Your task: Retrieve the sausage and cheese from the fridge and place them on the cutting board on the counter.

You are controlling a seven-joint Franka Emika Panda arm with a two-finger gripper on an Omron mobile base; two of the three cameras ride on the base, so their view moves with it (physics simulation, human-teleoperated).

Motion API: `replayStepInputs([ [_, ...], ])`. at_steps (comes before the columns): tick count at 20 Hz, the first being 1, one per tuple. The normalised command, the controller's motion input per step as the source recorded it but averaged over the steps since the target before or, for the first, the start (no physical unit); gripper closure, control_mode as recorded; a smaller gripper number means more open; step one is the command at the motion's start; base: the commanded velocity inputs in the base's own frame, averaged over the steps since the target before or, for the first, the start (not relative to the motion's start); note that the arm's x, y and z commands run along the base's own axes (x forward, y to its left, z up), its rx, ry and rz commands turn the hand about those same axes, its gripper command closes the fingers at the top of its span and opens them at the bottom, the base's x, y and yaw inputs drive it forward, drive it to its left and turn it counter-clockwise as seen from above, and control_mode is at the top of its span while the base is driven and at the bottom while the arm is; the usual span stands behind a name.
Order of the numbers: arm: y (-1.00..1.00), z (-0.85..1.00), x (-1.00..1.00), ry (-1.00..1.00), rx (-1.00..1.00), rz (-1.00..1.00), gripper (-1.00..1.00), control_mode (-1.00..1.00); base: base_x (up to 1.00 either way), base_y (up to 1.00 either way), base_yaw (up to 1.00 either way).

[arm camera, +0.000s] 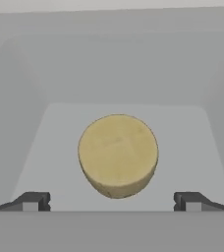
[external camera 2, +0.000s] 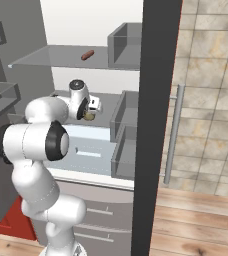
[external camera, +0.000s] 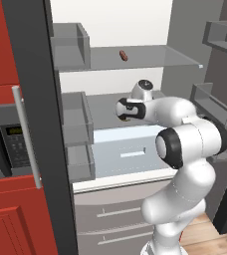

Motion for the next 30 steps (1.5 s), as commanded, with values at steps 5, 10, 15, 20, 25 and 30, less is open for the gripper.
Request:
replayStepInputs([
  [5,0.00,-0.05,0.34,0.00,-0.07,0.00,-1.00,-1.00,0.00,0.00,0.00],
  [10,0.00,-0.08,0.28,0.00,-0.05,0.00,-1.00,-1.00,0.00,0.00,0.00],
  [15,0.00,-0.22,0.17,0.07,-0.02,0.00,-1.00,-1.00,0.00,0.00,0.00],
  [20,0.00,-0.25,0.04,0.06,-0.01,0.00,-1.00,-1.00,0.00,0.00,0.00],
  [25,0.00,-0.13,0.07,0.02,0.00,0.00,-1.00,-1.00,0.00,0.00,0.00],
  [30,0.00,-0.34,-0.14,0.07,0.00,0.00,1.00,-1.00,0.00,0.00,0.00],
])
